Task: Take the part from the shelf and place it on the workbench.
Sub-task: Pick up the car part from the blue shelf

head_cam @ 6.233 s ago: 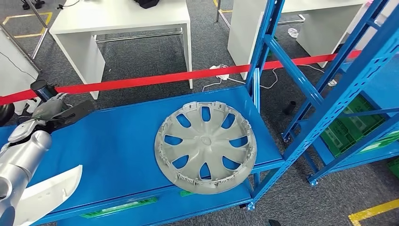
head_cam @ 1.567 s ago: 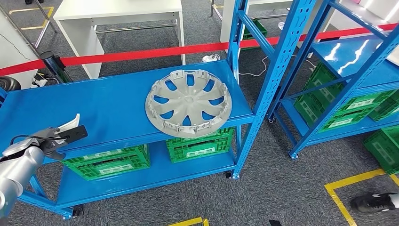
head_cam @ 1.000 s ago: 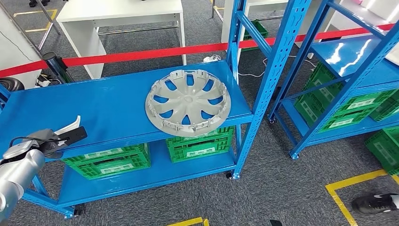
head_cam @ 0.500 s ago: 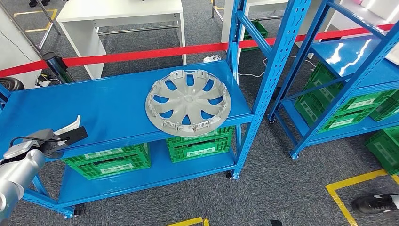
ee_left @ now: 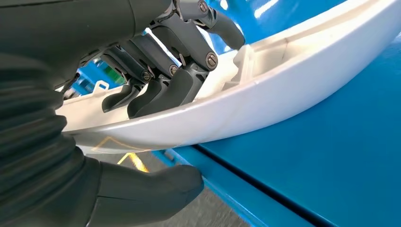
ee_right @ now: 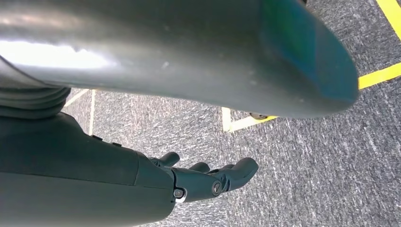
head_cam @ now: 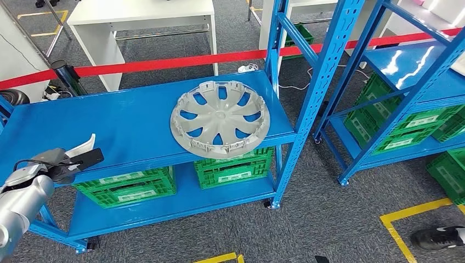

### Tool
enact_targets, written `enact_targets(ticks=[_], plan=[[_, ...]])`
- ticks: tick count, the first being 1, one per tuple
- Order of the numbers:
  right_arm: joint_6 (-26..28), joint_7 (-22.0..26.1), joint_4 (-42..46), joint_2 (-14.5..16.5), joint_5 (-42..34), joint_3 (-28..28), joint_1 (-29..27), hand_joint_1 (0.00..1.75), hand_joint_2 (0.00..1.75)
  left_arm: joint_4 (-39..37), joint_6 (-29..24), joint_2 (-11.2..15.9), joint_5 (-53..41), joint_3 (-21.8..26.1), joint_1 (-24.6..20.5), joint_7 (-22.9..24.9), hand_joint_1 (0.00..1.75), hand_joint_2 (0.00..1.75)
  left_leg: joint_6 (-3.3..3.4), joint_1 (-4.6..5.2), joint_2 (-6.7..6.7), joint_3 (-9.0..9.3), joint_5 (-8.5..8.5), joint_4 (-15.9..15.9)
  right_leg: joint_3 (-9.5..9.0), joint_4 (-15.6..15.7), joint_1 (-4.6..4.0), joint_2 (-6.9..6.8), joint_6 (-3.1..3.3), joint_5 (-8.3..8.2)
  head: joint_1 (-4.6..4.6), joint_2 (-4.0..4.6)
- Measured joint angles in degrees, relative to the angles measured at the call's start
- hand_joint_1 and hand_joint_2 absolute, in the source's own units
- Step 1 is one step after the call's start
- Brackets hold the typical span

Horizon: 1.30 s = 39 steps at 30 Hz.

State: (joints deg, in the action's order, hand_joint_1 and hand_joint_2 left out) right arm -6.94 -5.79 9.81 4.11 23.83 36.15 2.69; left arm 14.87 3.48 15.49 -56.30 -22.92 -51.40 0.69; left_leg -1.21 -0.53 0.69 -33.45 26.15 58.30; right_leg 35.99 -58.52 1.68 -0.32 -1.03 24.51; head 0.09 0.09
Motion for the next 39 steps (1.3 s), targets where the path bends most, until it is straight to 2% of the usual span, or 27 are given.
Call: enact_targets(ticks=[3, 6, 9, 16, 28, 32, 39], plan=[[0.3, 0.1, 0.0, 0.0, 0.1, 0.3, 0.0, 0.0, 0.0, 0.1, -7.7, -1.1, 0.4, 0.2, 1.5, -3.2, 1.75, 1.75, 0.09, 0.02, 0.52, -0.23, -0.22, 0.0, 0.14, 0.0, 0.0, -0.5, -0.02, 0.01, -0.01, 0.0], [0.4, 0.2, 0.0, 0.0, 0.2, 0.5, 0.2, 0.0, 0.0, 1.1, -12.6, -2.8, 5.7, 2.2, 2.0, -9.4, 1.75, 1.75, 0.15, 0.01, 1.35, -0.74, -0.62, 0.0, 0.38, 0.0, 0.0, -1.36, 0.03, 0.09, 0.01, 0.0], [0.5, 0.2, 0.0, 0.0, 0.3, 0.7, 0.7, 0.0, 0.0, 2.8, -14.0, -4.8, 9.3, 5.0, 1.1, -14.8, 1.75, 1.75, 0.14, 0.02, 1.3, -0.97, -0.73, 0.0, 0.54, 0.0, 0.05, -1.35, 0.01, -0.27, 0.01, 0.0], [0.4, 0.9, 0.0, 0.0, 0.2, 1.6, 0.5, 0.0, 0.0, 8.9, -15.4, -9.8, 13.8, 8.3, -0.9, -22.2, 1.75, 1.75, 0.13, 0.08, 0.21, -1.09, -0.72, 0.1, 0.99, 0.1, 0.1, -0.25, -0.09, -0.83, 0.02, 0.0], [0.5, 1.0, 0.0, 0.0, 0.4, 2.3, 0.3, 0.0, 0.0, 15.3, -16.3, -12.1, 18.5, 8.5, -0.8, -25.3, 1.75, 1.75, 0.11, 0.09, 0.1, -1.2, -0.68, 0.0, 1.19, 0.1, 0.07, -0.07, -0.06, -0.78, 0.01, 0.0], [0.5, 1.1, 0.0, 0.0, 0.6, 2.6, 0.3, 0.0, 0.0, 15.9, -16.7, -12.3, 19.3, 8.1, -0.8, -24.0, 1.75, 1.75, 0.11, 0.1, 0.09, -1.23, -0.68, 0.0, 1.21, 0.1, 0.07, -0.07, -0.06, -0.78, 0.01, 0.0], [0.5, 1.0, 0.0, 0.0, 0.8, 3.1, 0.2, 0.0, 0.0, 14.9, -16.7, -12.2, 17.4, 5.7, -0.9, -18.4, 1.75, 1.75, 0.11, 0.1, 0.05, -1.24, -0.68, 0.0, 1.23, 0.1, 0.07, -0.07, -0.06, -0.78, 0.0, 0.0]])
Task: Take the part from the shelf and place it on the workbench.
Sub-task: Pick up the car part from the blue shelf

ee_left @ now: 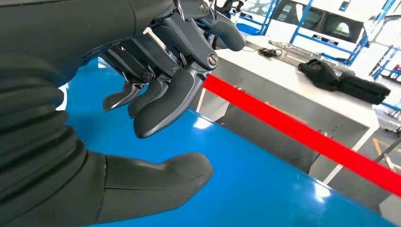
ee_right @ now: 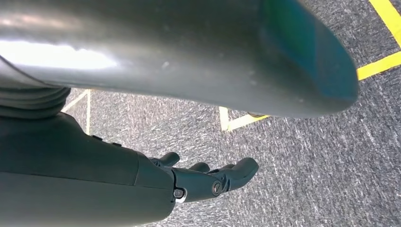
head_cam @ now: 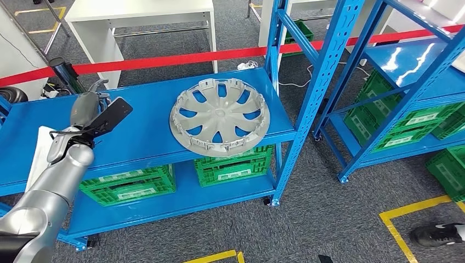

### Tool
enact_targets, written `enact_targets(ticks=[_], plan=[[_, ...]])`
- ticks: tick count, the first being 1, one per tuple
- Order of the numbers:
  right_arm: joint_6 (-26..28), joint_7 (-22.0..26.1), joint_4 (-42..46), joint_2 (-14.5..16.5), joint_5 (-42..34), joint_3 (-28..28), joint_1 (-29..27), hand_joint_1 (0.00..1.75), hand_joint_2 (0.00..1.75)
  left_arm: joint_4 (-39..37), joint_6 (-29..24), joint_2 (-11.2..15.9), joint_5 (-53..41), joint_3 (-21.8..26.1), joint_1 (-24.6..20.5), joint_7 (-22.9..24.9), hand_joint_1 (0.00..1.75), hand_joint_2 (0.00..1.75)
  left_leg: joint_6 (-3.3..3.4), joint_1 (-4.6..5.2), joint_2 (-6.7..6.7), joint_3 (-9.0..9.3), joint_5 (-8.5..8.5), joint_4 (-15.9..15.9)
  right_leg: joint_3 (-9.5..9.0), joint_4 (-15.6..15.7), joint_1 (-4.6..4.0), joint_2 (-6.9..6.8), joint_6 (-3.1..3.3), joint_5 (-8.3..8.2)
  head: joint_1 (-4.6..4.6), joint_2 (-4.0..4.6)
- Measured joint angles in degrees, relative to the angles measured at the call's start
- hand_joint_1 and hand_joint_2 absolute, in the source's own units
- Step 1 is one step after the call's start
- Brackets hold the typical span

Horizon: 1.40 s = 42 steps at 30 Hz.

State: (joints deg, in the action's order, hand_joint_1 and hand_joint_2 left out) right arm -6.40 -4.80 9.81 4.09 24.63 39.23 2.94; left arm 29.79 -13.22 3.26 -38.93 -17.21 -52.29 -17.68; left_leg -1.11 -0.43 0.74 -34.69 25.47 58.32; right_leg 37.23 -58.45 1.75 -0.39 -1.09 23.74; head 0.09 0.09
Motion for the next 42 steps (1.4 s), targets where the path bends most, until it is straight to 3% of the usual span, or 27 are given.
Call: enact_targets(ticks=[13, 36, 40, 42], plan=[[0.0, 0.0, 0.0, 0.0, 0.2, 0.1, 0.0, 0.0, 0.0, -1.2, -0.2, 0.1, 0.1, -1.4, -0.2, 0.5, 1.75, 1.75, 0.0, 0.0, -0.02, -0.03, 0.0, 0.0, 0.03, 0.0, 0.0, 0.01, 0.0, 0.0, 0.0, 0.0], [-0.2, -0.1, 0.0, 0.0, 1.3, 0.2, 0.0, 0.0, 0.0, -1.4, -1.6, 0.8, 2.2, -2.5, -0.1, -3.1, 1.75, 1.75, 0.0, 0.0, -0.02, -0.05, 0.0, 0.0, 0.05, 0.0, 0.0, 0.01, 0.0, 0.0, 0.0, 0.0], [-0.3, 0.1, 0.0, 0.0, 1.4, 0.2, 0.0, 0.0, 0.0, -1.4, -1.7, 0.8, 2.7, -2.8, -0.1, -4.0, 0.0, 1.75, 0.0, 0.0, -0.02, -0.05, 0.0, 0.0, 0.05, 0.0, 0.0, 0.01, 0.0, 0.0, 0.0, 0.0], [-0.3, 0.2, 0.0, 0.0, 1.4, 0.2, 0.0, 0.0, 0.0, -1.4, -1.8, 0.8, 3.1, -2.8, 0.0, -4.3, 0.0, 1.75, 0.0, 0.0, -0.02, -0.05, 0.0, 0.0, 0.05, 0.0, 0.0, 0.01, 0.0, 0.0, 0.0, 0.0]])
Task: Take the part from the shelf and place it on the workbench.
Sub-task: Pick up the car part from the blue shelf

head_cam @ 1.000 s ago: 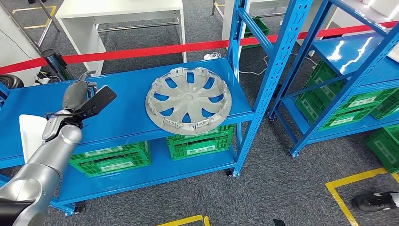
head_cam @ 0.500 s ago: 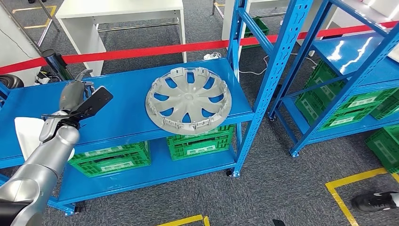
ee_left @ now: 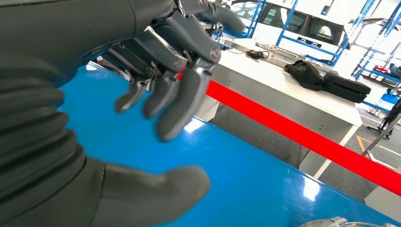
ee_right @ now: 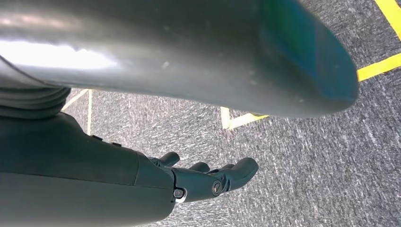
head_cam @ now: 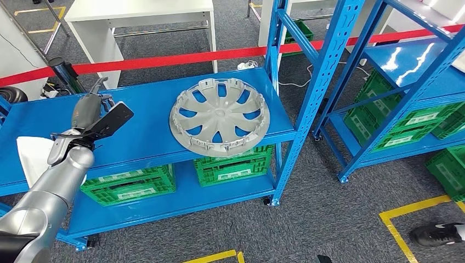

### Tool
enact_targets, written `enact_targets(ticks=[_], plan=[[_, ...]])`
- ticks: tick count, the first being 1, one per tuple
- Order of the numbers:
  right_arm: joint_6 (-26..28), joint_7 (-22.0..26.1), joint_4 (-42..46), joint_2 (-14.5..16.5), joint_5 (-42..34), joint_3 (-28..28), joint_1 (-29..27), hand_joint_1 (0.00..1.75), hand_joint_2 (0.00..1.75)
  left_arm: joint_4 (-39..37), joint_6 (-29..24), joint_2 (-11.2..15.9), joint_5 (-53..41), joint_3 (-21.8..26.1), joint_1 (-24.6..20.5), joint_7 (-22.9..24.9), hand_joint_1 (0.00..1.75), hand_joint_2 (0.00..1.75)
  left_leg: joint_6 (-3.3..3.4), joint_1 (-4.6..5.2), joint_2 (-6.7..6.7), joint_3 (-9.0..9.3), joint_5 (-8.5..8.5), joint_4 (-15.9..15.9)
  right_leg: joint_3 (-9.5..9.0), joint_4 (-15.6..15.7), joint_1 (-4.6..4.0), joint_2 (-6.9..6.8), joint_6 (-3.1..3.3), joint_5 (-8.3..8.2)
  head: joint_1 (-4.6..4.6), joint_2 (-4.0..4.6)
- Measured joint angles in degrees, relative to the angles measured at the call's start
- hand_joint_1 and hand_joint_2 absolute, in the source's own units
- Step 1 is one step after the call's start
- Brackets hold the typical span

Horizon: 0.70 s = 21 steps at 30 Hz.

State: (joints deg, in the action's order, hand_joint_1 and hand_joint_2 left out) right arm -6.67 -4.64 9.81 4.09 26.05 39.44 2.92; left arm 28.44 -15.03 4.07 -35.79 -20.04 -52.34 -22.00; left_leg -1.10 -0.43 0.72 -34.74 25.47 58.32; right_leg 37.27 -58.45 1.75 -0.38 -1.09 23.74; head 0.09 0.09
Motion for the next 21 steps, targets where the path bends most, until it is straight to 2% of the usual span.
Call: enact_targets(ticks=[21], plan=[[0.0, 0.0, 0.0, 0.0, 0.2, 0.3, 0.0, 0.0, 0.0, 0.2, -0.2, 0.0, 0.4, 0.0, 0.2, -0.3, 0.0, 1.75, 0.0, 0.0, 0.0, -0.01, 0.0, 0.0, 0.01, 0.0, 0.0, 0.0, 0.0, 0.01, 0.01, 0.0]])
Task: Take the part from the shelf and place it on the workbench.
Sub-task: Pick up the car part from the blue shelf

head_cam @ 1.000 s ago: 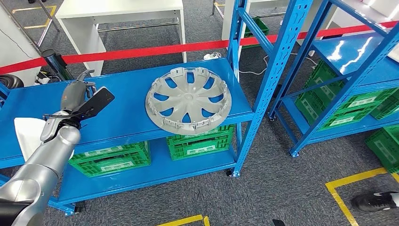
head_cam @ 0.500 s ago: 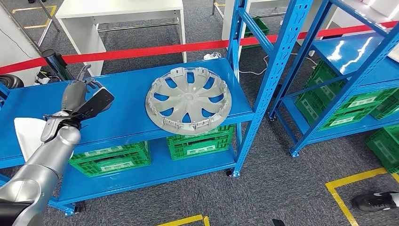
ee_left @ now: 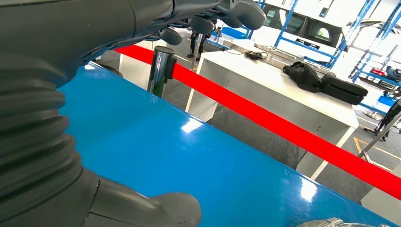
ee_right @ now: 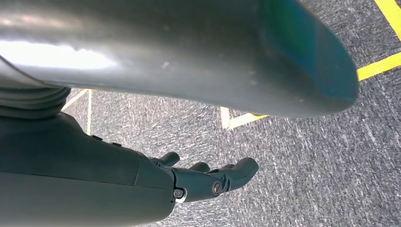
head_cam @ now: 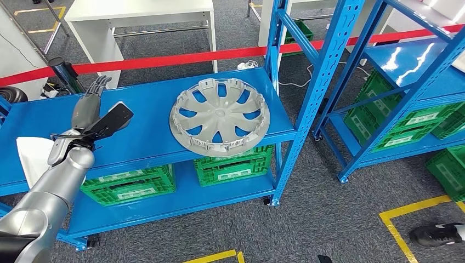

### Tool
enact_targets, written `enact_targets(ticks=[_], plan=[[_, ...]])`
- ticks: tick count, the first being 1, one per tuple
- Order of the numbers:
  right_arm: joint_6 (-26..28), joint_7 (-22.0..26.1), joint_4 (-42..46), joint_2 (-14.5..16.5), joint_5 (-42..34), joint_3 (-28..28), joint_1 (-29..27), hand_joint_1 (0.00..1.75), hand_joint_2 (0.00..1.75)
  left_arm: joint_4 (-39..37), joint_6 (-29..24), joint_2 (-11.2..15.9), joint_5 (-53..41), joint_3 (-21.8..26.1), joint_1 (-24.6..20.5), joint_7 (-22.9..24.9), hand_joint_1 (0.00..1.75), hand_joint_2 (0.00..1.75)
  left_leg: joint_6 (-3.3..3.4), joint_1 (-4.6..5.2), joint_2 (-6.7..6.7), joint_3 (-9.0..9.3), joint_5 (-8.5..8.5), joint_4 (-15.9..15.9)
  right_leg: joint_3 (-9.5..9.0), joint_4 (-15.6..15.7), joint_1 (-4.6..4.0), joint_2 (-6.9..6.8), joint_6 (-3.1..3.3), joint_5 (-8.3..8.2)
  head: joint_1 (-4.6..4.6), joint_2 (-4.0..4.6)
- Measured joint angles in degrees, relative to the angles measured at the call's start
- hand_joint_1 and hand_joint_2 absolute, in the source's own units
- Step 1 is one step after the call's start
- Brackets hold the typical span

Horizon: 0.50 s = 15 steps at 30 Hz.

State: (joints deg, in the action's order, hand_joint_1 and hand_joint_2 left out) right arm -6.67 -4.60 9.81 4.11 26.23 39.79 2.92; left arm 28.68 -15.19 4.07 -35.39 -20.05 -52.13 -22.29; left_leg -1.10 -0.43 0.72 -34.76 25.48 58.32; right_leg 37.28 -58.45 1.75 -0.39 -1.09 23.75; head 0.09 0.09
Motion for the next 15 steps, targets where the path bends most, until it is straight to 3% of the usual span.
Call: enact_targets(ticks=[9, 13, 15], plan=[[0.0, 0.0, 0.0, 0.0, 0.0, 0.0, 0.0, 0.0, 0.0, 0.0, 0.0, 0.0, 0.0, 0.0, 0.0, 0.0, 0.0, 1.75, 0.0, 0.0, 0.0, 0.0, 0.0, 0.0, 0.01, 0.0, 0.0, 0.0, 0.0, 0.01, 0.0, 0.0], [0.1, -0.1, 0.0, 0.0, 0.0, 0.0, 0.0, 0.0, 0.0, -0.1, 0.1, 0.0, -0.9, -0.1, -0.1, 0.9, 0.0, 0.0, 0.0, 0.0, 0.0, -0.01, 0.01, 0.0, 0.01, 0.0, 0.0, 0.0, 0.01, 0.01, 0.0, 0.0], [0.6, -0.4, 0.0, 0.0, 0.1, 0.0, 0.0, 0.0, 0.0, -1.3, 1.2, 0.4, -5.9, -1.1, -0.8, 7.0, 0.0, 0.0, 0.0, 0.0, 0.0, -0.03, 0.01, 0.0, 0.01, 0.0, 0.0, -0.01, 0.01, 0.02, 0.02, 0.0]])
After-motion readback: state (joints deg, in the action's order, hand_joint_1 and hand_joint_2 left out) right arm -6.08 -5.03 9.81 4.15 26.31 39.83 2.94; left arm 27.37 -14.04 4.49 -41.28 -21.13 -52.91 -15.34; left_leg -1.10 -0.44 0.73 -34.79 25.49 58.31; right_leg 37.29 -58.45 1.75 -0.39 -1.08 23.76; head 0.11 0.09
